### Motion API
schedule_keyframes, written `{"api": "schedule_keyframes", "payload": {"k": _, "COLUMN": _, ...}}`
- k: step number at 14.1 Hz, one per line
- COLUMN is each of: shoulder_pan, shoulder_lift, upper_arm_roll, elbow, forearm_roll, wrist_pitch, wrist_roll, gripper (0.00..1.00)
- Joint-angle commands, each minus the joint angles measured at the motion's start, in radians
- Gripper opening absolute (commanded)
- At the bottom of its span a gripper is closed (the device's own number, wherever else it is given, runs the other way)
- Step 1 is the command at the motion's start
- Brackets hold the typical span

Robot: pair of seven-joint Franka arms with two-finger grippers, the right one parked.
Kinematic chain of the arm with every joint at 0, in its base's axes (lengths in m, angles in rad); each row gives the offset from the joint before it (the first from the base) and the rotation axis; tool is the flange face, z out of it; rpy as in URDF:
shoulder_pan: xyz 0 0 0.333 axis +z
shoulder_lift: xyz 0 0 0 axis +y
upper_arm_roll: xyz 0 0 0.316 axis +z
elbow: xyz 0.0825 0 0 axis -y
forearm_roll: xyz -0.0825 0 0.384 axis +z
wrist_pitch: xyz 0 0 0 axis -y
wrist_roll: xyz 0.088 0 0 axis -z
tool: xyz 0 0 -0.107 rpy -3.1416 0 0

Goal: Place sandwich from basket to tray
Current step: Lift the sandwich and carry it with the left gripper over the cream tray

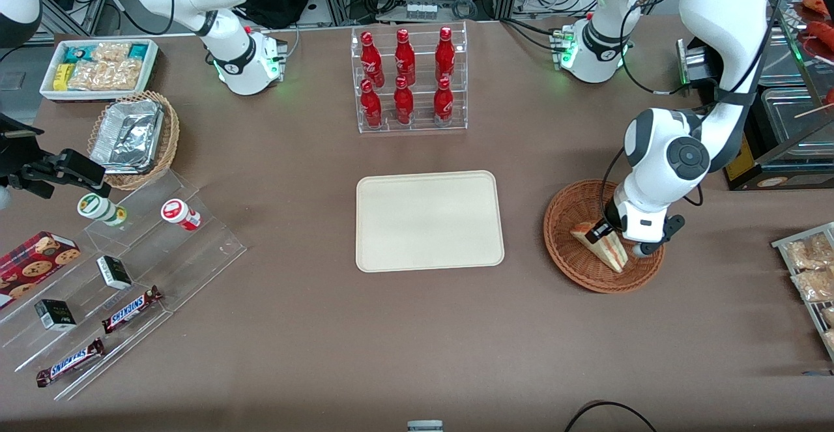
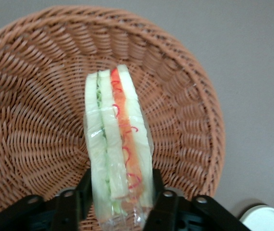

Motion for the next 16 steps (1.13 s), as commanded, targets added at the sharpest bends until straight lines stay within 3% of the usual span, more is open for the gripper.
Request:
{"api": "schedule_keyframes", "payload": {"k": 1, "shoulder_pan": -0.003, "shoulder_lift": -0.034, "upper_arm_roll": 0.003, "elbow": 0.051, "forearm_roll": 0.013, "wrist_pitch": -0.07, "wrist_roll": -0.025, "gripper": 0.12}}
{"api": "schedule_keyframes", "payload": {"k": 6, "shoulder_pan": -0.036, "shoulder_lift": -0.044, "upper_arm_roll": -0.032, "elbow": 0.266, "forearm_roll": 0.013, "wrist_pitch": -0.388, "wrist_roll": -0.058, "gripper": 0.12}}
{"api": "schedule_keyframes", "payload": {"k": 8, "shoulder_pan": -0.117, "shoulder_lift": -0.024, "upper_arm_roll": -0.032, "elbow": 0.315, "forearm_roll": 0.025, "wrist_pitch": -0.392, "wrist_roll": -0.143, "gripper": 0.12}}
{"api": "schedule_keyframes", "payload": {"k": 16, "shoulder_pan": -0.409, "shoulder_lift": 0.148, "upper_arm_roll": -0.032, "elbow": 0.493, "forearm_roll": 0.047, "wrist_pitch": -0.388, "wrist_roll": -0.2, "gripper": 0.12}}
